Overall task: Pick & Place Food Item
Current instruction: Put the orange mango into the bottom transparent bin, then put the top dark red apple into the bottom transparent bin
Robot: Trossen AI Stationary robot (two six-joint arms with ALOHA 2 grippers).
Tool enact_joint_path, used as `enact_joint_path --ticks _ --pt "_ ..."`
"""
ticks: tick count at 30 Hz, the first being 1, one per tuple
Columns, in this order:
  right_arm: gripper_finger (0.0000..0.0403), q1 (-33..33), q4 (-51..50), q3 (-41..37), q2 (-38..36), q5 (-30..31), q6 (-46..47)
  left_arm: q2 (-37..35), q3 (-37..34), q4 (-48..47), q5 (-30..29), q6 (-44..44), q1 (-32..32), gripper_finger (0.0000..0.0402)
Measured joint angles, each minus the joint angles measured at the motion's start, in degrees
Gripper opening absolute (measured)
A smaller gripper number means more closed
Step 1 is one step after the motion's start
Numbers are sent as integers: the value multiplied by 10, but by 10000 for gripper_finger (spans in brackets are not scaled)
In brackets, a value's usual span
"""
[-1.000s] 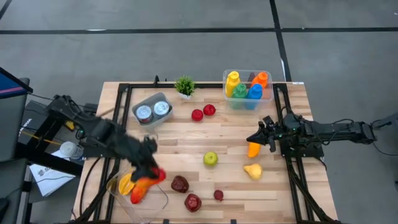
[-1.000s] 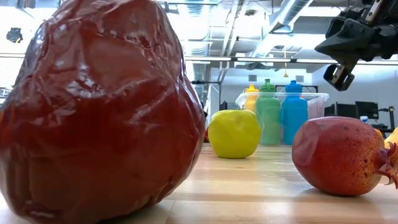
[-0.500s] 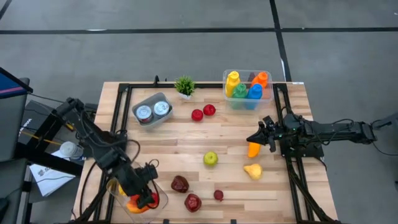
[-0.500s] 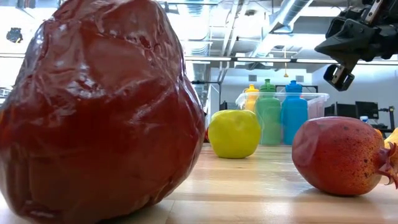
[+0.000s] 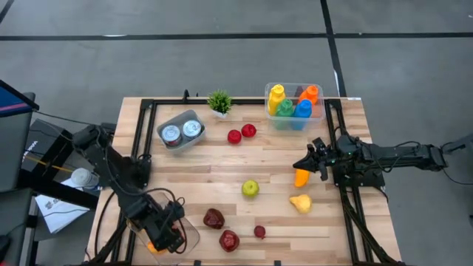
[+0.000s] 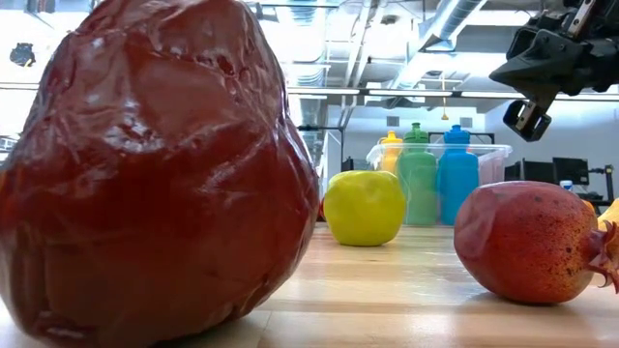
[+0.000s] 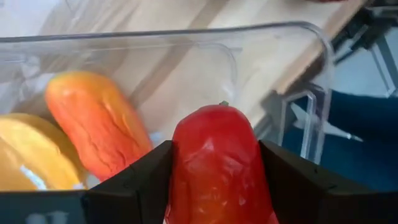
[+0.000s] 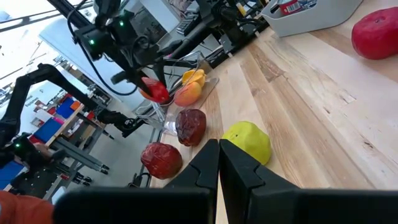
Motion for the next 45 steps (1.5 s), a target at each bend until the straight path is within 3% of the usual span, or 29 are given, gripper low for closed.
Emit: enact_joint_path --ticks 19,31,38,45 --pt "6 0 0 0 0 0 0 57 -21 3 -53 11 -3 218" --pt "6 0 0 0 0 0 0 49 -46 39 -16 51 1 304" --pt "6 0 0 0 0 0 0 2 -46 37 29 74 21 344" --pt "6 0 0 0 0 0 0 -110 -46 23 20 75 45 344"
